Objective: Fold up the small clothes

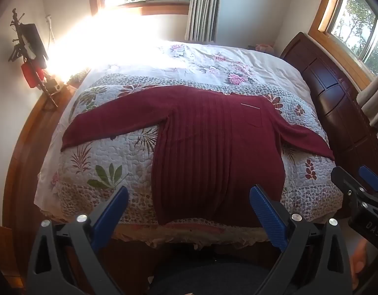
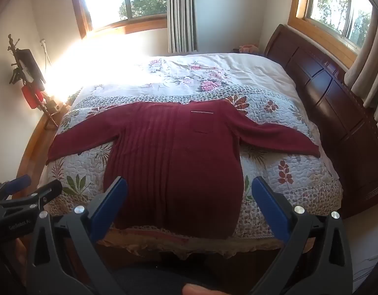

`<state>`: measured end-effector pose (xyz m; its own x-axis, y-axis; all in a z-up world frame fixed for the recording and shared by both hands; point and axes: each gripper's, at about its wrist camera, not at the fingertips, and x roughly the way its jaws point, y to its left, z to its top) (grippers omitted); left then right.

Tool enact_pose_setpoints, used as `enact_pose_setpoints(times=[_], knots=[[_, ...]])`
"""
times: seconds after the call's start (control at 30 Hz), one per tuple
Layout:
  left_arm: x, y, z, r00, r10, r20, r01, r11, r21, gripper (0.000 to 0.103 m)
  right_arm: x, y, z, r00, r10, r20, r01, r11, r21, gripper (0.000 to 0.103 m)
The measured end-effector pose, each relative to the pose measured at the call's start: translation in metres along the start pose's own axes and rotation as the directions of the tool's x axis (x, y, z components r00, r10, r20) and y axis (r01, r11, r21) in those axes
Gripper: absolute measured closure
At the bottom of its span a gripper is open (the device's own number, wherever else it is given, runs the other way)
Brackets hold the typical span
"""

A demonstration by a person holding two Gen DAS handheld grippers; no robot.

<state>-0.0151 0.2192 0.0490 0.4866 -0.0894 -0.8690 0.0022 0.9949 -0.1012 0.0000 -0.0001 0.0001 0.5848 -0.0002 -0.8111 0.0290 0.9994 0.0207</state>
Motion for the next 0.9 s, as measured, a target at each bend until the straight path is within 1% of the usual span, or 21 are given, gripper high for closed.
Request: enact_pose_setpoints(times=[0.3,0.33,0.63,0.9], knots=[[0.0,-0.002,-0.001,1.0,-0.007,-0.002,0.007,1.0,-0.005,0.004,-0.002,0.009,-0.003,1.0,-0.002,0.004,0.002,1.0,-0.01,0.003],[0.0,-0.002,-0.001,1.0,-0.007,-0.003,0.007,1.0,-0.005,0.004,-0.001,0.002,-0.001,1.0,0.004,0.004,-0.004,1.0,0.005,0.003],[-0.001,-0.004,-0.002,1.0,-0.005,0.002,0.005,1.0,-0.004,0.004,-0.001,0.001,0.0,1.0,0.004,0.002,-0.004,1.0,0.005,0.003],[-0.003,-0.005,0.003,1.0,-0.005,0.0,0.005,1.0,-0.004,0.004,0.001,-0.001,0.0,1.0,0.004,0.002,-0.004,1.0,0.006,0.003]])
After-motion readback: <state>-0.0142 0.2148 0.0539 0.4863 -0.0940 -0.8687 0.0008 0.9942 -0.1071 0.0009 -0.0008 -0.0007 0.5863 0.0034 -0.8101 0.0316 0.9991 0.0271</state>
